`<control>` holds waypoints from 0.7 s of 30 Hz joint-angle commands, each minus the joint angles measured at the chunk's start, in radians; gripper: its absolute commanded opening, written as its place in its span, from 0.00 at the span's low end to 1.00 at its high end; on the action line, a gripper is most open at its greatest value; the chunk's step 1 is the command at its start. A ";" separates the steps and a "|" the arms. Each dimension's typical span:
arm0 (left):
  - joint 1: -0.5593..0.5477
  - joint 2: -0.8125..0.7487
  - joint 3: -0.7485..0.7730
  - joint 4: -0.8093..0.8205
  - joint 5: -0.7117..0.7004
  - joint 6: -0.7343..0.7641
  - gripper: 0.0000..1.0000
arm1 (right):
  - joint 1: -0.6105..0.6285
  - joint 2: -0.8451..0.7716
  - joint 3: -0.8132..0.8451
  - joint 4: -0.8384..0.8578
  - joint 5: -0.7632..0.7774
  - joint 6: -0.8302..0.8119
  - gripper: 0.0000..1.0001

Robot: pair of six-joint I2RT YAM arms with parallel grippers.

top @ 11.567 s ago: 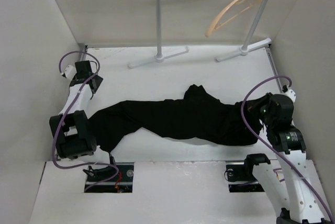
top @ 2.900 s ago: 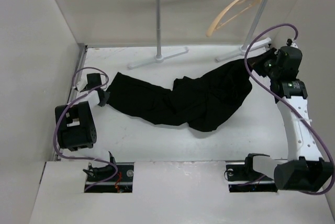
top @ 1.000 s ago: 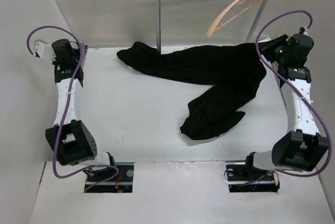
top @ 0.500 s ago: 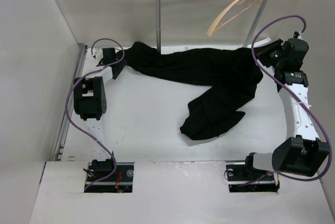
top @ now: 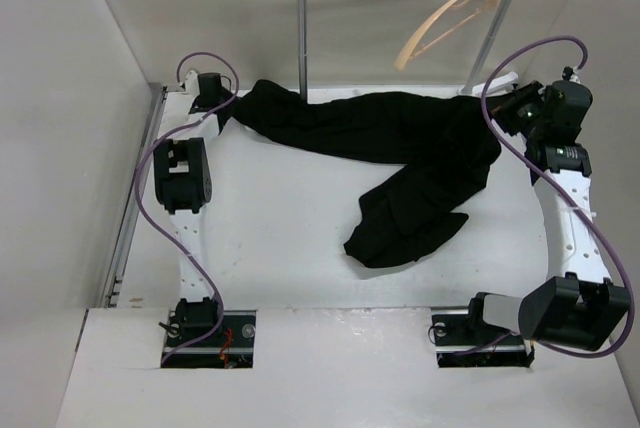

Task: Place the trousers on the hanger
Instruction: Flatten out the trousers at the center of the board.

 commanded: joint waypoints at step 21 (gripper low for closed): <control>0.248 -0.935 -0.683 -0.009 -0.176 -0.035 0.07 | -0.015 -0.405 -0.123 -0.050 0.006 -0.003 0.03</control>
